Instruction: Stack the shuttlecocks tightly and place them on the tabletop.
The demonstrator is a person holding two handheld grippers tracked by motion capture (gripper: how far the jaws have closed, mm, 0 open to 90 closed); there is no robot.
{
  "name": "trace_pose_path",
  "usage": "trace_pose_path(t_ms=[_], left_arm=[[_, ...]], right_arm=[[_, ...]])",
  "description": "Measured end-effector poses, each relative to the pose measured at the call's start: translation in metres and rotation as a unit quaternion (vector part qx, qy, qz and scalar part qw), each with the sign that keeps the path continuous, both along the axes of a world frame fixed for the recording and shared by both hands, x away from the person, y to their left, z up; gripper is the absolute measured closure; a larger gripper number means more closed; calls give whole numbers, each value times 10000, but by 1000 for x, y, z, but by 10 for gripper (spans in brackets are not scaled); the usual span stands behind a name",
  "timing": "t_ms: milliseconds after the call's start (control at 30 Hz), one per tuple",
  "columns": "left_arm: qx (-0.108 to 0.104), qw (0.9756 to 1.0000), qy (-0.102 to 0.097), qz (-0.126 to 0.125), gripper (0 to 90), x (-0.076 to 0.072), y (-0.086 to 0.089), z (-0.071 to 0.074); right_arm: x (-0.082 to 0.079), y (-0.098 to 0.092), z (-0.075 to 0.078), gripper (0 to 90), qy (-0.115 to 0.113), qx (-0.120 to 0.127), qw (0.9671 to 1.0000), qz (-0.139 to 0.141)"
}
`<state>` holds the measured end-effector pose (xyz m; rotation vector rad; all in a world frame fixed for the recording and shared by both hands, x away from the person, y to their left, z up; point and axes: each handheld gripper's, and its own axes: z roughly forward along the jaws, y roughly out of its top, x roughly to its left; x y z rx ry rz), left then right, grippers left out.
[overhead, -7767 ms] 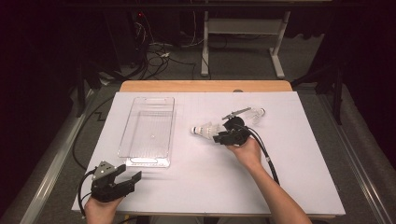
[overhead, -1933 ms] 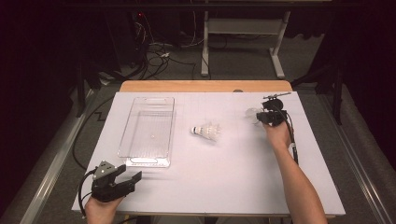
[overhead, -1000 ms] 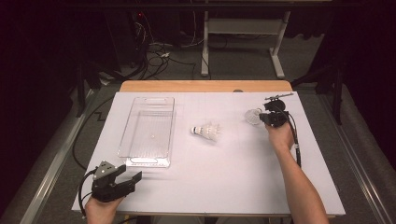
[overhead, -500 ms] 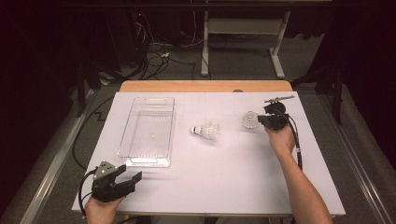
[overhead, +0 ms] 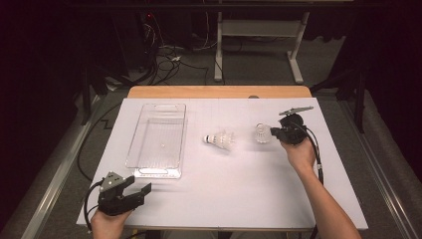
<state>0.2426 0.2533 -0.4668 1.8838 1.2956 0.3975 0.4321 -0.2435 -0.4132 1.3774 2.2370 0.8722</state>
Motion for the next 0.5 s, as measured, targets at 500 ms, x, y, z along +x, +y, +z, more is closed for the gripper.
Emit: trace_pose_path(t_ms=[500], left_arm=[[-14,10000,2,-2,313,0,0,0]], right_arm=[[-25,4,-4,900,85,48,9992,399]])
